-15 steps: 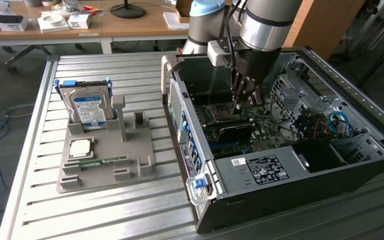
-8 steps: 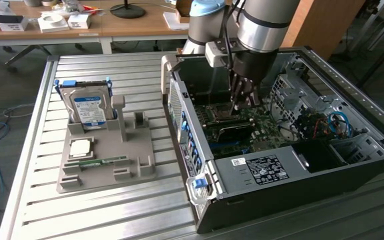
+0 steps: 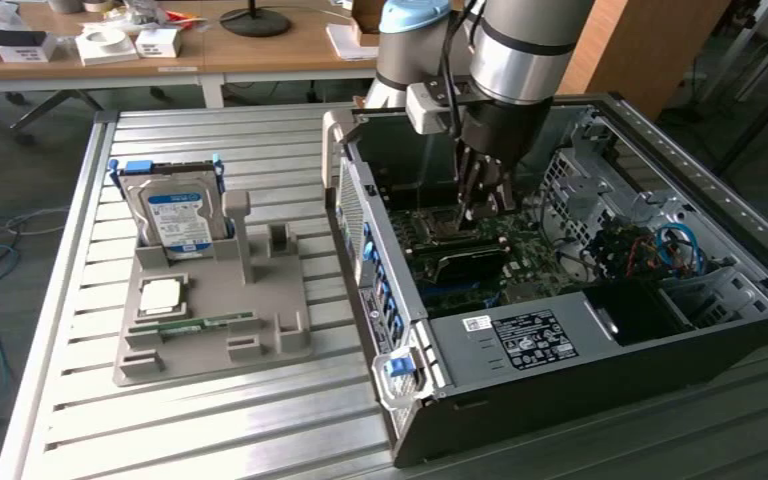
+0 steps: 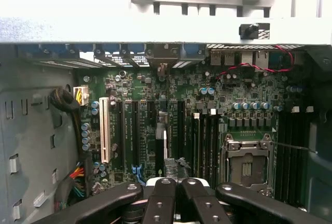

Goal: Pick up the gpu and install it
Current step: 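Press down on the gpu until it lock into place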

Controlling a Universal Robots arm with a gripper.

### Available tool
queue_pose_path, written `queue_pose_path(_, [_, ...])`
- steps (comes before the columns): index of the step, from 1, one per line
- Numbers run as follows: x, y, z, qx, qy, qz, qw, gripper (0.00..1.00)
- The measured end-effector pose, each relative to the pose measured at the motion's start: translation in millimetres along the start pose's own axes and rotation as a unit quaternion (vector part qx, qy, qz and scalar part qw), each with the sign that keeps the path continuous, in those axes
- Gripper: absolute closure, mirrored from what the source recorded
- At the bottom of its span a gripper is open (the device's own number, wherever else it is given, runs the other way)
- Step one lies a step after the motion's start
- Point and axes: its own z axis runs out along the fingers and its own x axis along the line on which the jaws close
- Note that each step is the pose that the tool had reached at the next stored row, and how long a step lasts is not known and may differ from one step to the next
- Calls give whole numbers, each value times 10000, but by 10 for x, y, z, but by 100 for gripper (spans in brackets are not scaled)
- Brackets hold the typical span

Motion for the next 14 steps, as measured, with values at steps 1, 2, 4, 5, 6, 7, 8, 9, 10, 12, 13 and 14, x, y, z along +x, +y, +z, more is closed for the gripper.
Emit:
queue_pose_path(1, [0,0,1,0,0,0,10000,89])
queue_pose_path(2, [-1,1,8,1,-1,1,10000,89])
queue_pose_path(4, [1,6,36,0,0,1,10000,89])
queue_pose_path(5, [1,6,55,0,0,1,10000,89])
queue_pose_path(6, [2,7,74,0,0,0,10000,89])
queue_pose_path(7, [3,9,92,0,0,-1,10000,89])
queue_pose_path(8, [3,13,109,0,0,1,10000,89])
queue_pose_path(9, [4,15,127,0,0,1,10000,89])
queue_pose_path(10, [5,17,144,0,0,0,10000,89])
queue_pose_path(12, [6,21,182,0,0,0,10000,89])
queue_pose_path(13, [7,25,200,0,0,0,10000,89])
queue_pose_path(14, [8,27,217,0,0,1,10000,89])
